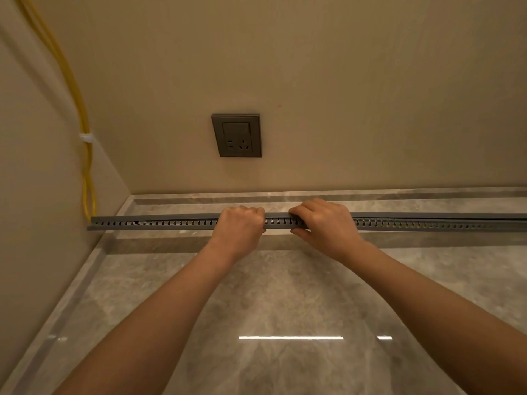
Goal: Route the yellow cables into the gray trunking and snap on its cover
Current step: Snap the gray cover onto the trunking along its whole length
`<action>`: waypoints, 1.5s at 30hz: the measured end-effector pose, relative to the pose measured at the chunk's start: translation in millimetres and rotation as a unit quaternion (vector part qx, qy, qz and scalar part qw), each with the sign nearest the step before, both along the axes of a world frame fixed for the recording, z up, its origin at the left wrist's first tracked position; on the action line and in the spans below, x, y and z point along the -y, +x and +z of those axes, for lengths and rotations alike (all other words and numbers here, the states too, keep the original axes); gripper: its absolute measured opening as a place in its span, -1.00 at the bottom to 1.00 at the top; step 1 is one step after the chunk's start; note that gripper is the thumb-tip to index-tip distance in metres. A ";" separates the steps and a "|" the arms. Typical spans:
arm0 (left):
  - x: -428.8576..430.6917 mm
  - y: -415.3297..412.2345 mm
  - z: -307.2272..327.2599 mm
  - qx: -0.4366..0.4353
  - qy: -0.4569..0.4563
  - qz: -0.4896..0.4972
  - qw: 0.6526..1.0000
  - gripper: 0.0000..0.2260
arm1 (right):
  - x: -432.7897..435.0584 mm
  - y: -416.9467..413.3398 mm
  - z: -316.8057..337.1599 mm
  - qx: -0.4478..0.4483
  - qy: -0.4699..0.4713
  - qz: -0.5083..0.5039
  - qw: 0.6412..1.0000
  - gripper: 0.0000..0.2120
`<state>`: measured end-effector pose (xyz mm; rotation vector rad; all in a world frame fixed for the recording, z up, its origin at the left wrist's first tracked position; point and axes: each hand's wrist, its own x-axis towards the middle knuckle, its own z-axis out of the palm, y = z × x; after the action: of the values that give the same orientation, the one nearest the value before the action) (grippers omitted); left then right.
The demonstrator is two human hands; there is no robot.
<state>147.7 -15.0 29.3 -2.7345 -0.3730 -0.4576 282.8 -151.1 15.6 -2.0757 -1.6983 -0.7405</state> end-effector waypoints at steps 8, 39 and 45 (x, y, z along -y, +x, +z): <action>-6.3 6.4 3.2 -0.007 -0.033 0.015 0.999 -0.77 | -8.2 6.9 5.8 0.024 -0.003 0.001 1.000 -0.67; 22.9 33.9 2.8 -0.089 -0.050 -0.013 0.995 -0.72 | -1.6 27.8 -16.1 -0.106 -0.006 0.078 0.991 -0.64; 22.0 34.5 3.3 -0.113 -0.043 -0.004 0.993 -0.70 | 15.0 36.7 -20.0 -0.100 0.004 0.054 0.994 -0.63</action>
<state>182.1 -37.0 32.6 -2.8337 -0.3303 -0.1335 319.5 -166.1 -4.4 -1.9619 -1.6764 -0.4894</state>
